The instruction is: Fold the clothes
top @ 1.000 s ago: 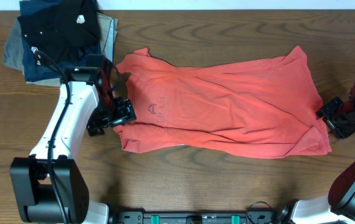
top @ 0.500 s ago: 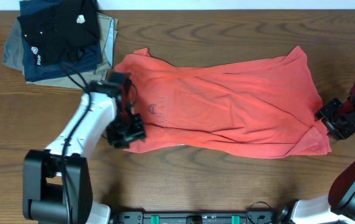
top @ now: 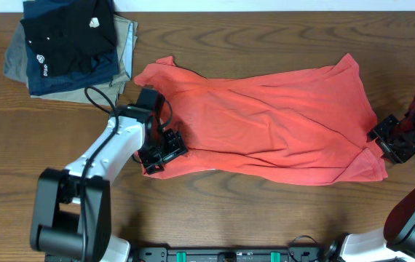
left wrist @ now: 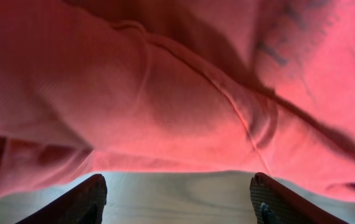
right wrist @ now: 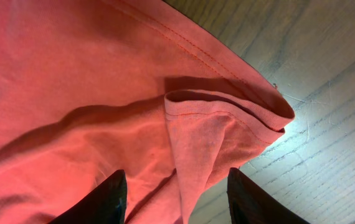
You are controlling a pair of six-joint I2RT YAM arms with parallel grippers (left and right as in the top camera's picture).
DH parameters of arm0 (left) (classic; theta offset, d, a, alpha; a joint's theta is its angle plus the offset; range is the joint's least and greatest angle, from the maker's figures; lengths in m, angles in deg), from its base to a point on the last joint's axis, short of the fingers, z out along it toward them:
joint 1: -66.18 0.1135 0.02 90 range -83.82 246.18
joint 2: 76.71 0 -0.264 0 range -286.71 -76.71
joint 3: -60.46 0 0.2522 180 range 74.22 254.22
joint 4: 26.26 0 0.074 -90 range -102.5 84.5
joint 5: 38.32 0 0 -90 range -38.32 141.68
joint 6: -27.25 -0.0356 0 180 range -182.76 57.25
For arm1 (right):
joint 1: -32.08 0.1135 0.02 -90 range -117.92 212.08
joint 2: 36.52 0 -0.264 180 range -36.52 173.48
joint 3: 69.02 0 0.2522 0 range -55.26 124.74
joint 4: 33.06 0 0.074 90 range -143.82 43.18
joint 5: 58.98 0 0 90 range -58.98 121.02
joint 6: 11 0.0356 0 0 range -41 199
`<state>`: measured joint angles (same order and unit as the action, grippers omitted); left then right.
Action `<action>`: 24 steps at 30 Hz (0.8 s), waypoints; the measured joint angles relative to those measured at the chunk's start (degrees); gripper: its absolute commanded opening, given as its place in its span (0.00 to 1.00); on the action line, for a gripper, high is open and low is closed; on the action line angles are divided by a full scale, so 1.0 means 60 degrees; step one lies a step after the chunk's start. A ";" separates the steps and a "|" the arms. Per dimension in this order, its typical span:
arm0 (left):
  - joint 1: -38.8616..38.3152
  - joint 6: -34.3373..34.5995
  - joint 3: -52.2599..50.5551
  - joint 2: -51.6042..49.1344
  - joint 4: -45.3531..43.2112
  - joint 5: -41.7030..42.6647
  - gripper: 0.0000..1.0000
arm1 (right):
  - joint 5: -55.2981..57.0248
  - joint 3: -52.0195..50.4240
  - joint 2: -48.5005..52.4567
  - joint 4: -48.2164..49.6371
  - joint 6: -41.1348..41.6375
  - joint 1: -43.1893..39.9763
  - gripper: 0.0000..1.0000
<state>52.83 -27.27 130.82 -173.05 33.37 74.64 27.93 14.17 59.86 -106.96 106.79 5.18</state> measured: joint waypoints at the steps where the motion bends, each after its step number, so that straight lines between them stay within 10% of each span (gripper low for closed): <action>1: 0.0000 0.0120 0.0000 -0.0149 -0.0029 0.0047 0.75 | 0.0000 0.0000 0.0000 -0.0004 0.0000 0.0000 0.50; 11: 0.0000 0.0696 0.0000 -0.0805 -0.1024 0.0189 0.70 | 0.0000 0.0000 0.0000 -0.0007 -0.0047 0.0000 0.51; 18: 0.0000 0.0918 0.0000 -0.0805 -0.1413 0.0193 0.36 | 0.0000 0.0000 0.0000 -0.0007 -0.0073 0.0000 0.51; 24: 0.0000 0.0896 0.0000 -0.0805 -0.1934 0.0189 0.32 | 0.0000 0.0000 0.0000 -0.0007 -0.0073 0.0000 0.51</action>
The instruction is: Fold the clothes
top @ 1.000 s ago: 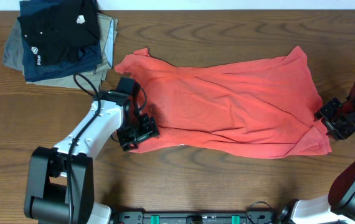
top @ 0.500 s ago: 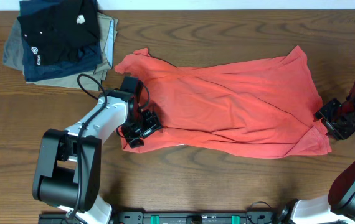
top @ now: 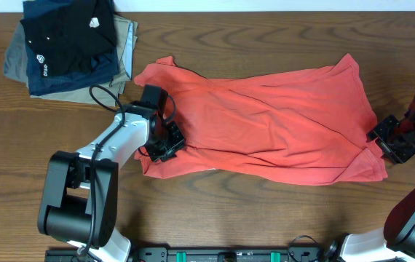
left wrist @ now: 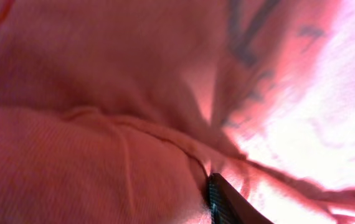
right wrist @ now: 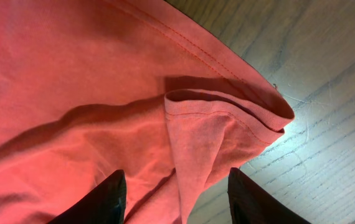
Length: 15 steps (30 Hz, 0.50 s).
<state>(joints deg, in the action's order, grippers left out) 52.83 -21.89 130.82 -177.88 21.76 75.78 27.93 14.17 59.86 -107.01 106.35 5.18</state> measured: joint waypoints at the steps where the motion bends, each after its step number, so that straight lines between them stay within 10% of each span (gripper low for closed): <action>1: 0.0000 0.0000 0.0000 0.0000 -0.0208 0.0000 0.33 | 0.0000 0.0000 0.0000 0.0000 0.0000 0.0000 0.51; 15: 0.0000 0.0036 0.0000 0.0000 -0.2685 -0.0342 0.56 | 0.0000 0.0000 0.0000 -0.0026 0.0000 0.0000 0.51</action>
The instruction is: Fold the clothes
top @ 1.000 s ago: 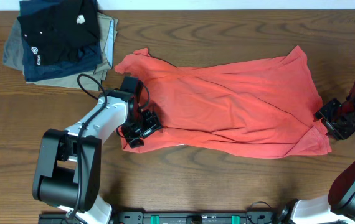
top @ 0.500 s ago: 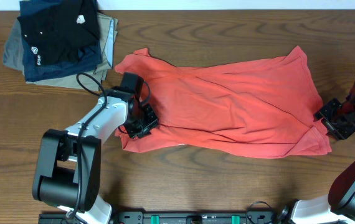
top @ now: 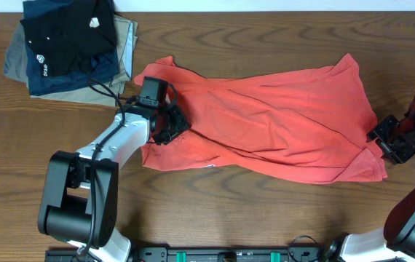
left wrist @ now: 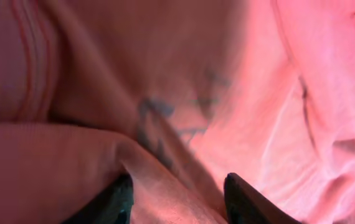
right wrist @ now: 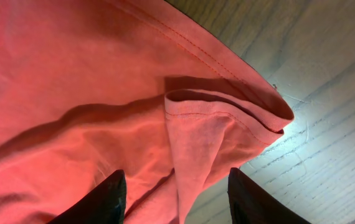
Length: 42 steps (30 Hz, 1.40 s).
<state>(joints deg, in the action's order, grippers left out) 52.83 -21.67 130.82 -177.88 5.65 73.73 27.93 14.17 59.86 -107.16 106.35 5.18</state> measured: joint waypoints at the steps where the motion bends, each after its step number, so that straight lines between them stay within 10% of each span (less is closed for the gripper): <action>1: 0.0000 -0.0015 0.0000 0.0000 -0.0135 -0.0022 0.59 | -0.0004 0.0000 0.0000 -0.0007 0.0000 0.0000 0.51; 17: -0.0018 -0.0849 0.0903 0.1643 0.1803 0.0149 0.79 | 0.0000 0.0000 0.0000 -0.0106 -0.0135 0.0000 0.51; 23: -0.0539 -0.0517 0.0637 0.1657 0.3508 0.0164 0.62 | -0.0004 0.0000 0.0000 -0.0117 -0.0142 0.0000 0.51; 42: -0.1082 -0.0025 0.0328 0.0178 0.2932 -0.1599 0.54 | 0.0000 0.0000 0.0000 -0.0259 -0.0149 0.0000 0.51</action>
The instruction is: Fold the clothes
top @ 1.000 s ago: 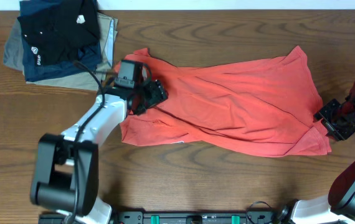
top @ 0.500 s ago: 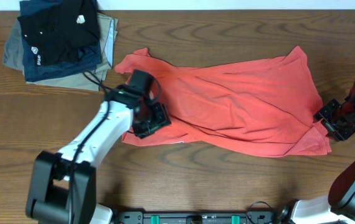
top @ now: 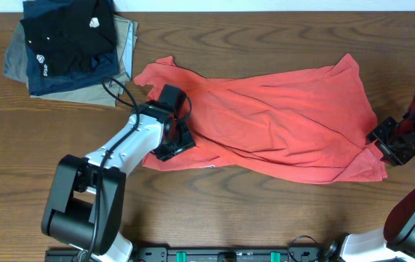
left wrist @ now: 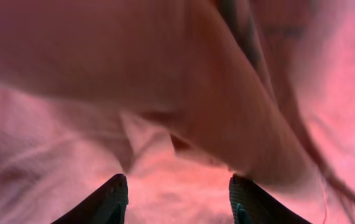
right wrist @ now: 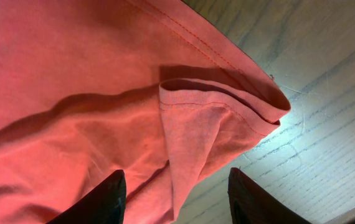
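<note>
A red shirt (top: 266,124) lies crumpled lengthwise across the middle of the wooden table (top: 215,218). My left gripper (top: 174,143) sits on the shirt's left part, below the collar end. In the left wrist view it (left wrist: 179,204) is open, with red cloth filling the frame and a thick fold just ahead of the fingers. My right gripper (top: 379,140) is at the shirt's right edge. It (right wrist: 176,200) is open over a doubled-over hemmed flap (right wrist: 208,118), holding nothing.
A stack of folded clothes (top: 69,44), dark navy on top of khaki and grey, sits at the back left corner close to the shirt's collar end. Bare wood (right wrist: 327,143) shows right of the shirt's edge.
My left gripper has moved from near the collar end down and slightly right onto the shirt's left middle. It stays open. The right gripper has barely shifted.
My left gripper stood open at the shirt's lower left edge with table showing beneath. Then it was up on the cloth, then near the collar end, with the lower left edge lying flatter. Now it is lower again. The right gripper stayed open at the right corner.
</note>
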You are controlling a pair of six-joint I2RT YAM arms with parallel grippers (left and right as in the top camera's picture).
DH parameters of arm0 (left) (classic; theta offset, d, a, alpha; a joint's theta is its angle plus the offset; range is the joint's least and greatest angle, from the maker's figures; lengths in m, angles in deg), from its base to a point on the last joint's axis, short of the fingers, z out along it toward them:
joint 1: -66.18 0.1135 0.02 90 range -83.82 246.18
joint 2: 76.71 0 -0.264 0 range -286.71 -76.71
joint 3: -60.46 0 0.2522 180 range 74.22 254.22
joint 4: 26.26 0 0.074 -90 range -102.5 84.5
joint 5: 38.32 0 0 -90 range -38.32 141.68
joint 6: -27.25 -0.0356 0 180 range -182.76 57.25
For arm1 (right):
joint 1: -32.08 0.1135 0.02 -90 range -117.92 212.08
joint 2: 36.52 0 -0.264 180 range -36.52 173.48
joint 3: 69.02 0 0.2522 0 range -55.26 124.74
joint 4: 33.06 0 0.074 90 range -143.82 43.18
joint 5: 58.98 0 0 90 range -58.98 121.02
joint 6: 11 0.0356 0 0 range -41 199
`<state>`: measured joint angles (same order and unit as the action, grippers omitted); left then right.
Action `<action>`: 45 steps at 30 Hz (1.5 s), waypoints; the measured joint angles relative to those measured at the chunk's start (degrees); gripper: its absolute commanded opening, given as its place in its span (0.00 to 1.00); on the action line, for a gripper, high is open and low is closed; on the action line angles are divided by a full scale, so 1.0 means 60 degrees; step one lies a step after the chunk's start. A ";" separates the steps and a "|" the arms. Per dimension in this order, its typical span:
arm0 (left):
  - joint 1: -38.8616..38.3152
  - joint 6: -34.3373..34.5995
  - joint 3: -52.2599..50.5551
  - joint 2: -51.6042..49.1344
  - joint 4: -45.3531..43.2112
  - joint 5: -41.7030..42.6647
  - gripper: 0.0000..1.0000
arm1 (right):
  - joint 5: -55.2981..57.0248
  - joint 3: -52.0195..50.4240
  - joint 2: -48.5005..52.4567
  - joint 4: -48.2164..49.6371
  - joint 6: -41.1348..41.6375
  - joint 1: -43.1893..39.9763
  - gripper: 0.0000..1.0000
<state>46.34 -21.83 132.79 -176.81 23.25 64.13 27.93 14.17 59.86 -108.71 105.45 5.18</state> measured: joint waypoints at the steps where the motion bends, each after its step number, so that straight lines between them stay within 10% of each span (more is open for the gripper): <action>1: 0.0025 0.0000 0.0000 0.0000 -0.0022 -0.0044 0.53 | -0.0004 0.0000 0.0000 0.0000 0.0000 0.0000 0.51; 45: 0.0040 -0.0080 0.0142 -0.0459 -0.0011 -0.0153 0.37 | 0.0000 -0.0004 0.0000 0.0040 -0.0004 0.0000 0.52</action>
<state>46.58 -22.31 133.64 -179.56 23.18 63.21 27.93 14.15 59.86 -108.47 105.43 5.18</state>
